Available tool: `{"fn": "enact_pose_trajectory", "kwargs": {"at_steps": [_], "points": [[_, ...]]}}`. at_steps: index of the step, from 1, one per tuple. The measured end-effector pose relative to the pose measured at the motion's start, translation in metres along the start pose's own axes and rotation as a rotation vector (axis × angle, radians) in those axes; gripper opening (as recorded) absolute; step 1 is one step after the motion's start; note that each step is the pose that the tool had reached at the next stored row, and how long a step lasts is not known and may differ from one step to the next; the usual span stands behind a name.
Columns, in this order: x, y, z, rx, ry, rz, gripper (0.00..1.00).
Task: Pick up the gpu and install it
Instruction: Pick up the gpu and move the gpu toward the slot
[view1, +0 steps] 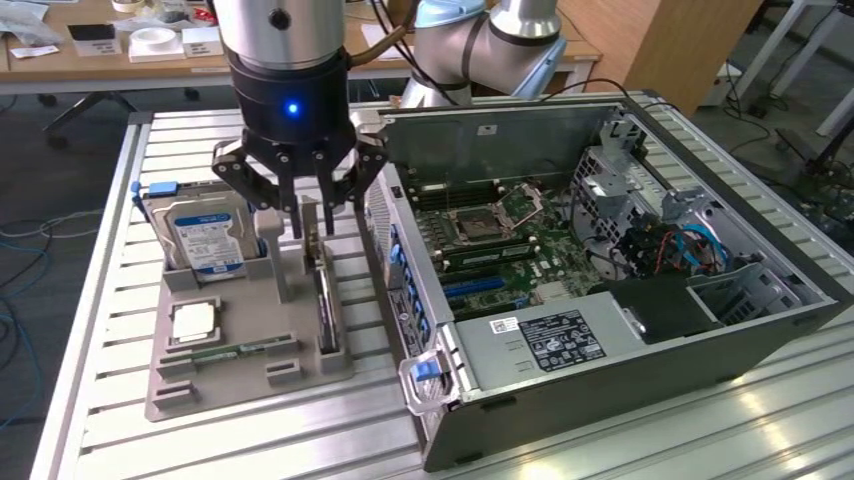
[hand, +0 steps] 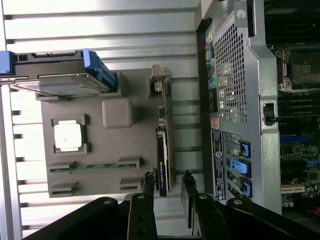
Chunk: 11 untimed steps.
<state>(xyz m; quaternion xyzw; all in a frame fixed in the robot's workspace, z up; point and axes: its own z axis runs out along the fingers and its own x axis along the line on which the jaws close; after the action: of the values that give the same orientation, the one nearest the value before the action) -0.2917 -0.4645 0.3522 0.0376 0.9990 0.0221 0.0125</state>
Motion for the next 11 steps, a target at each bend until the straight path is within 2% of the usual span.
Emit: {"fn": "enact_pose_trajectory", "kwargs": {"at_steps": [6,11], "points": [[0.0000,-0.0001,0.0013,-0.0002,-0.0002,0.000,0.36],[0.0004,-0.0005,0.0096,0.0000,0.0000,0.000,0.36]]}}
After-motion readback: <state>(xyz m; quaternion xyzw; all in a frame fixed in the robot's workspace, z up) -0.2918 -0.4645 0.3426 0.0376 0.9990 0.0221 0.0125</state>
